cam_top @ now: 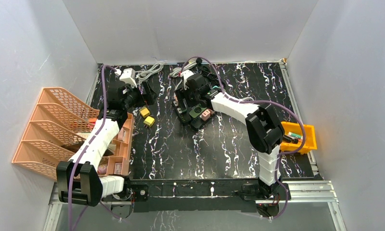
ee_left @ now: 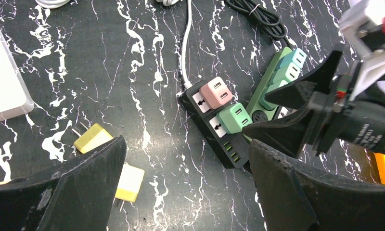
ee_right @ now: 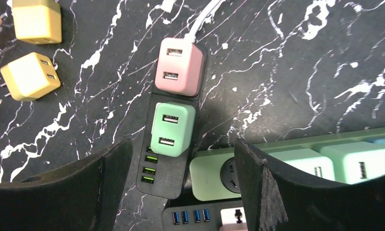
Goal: Pull the plug off the socket
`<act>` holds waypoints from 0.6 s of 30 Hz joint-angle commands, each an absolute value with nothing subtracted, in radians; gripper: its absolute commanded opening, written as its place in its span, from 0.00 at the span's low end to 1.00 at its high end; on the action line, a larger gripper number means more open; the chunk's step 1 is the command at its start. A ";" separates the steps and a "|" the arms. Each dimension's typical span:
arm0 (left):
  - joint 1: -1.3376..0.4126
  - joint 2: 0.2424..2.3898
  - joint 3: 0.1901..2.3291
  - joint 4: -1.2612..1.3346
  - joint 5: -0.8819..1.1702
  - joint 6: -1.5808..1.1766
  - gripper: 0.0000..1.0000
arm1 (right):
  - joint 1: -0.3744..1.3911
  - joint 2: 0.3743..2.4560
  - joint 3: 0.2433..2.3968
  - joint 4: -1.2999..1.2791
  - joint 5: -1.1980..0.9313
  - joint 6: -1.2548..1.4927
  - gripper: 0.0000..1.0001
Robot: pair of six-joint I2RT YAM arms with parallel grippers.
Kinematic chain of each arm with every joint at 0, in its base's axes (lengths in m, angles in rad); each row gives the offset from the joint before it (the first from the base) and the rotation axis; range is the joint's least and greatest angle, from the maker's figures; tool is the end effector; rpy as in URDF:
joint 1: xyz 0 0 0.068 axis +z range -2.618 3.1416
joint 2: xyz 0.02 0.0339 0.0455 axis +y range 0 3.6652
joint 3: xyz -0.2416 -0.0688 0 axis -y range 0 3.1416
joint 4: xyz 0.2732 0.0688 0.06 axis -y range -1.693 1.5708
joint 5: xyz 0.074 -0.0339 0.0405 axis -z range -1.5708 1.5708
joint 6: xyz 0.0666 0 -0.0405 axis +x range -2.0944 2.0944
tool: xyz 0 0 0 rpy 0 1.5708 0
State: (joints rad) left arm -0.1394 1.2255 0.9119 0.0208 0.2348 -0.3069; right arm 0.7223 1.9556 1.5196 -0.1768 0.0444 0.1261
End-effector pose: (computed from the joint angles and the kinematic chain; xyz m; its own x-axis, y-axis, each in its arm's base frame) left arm 0.3439 -0.0639 0.2736 -0.3799 -0.2434 -0.8924 0.2527 0.9007 -0.3533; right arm 0.3761 0.3274 0.1956 -0.5077 -0.2799 -0.8148 -0.5739 0.8152 0.0776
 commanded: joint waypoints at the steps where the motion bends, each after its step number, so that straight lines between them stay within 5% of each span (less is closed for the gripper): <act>1: -0.142 1.229 0.945 0.023 0.222 -0.299 0.98 | 0.726 2.006 1.572 -0.204 0.001 0.121 0.83; 18: -0.236 1.265 0.962 -0.089 0.192 -0.331 0.98 | 0.726 2.114 1.566 -0.098 0.001 0.143 0.69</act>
State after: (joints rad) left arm -0.2100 1.2747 0.9283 -0.0376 0.2157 -0.3012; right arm 0.7277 2.1166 1.5677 -0.1741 0.0002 0.1356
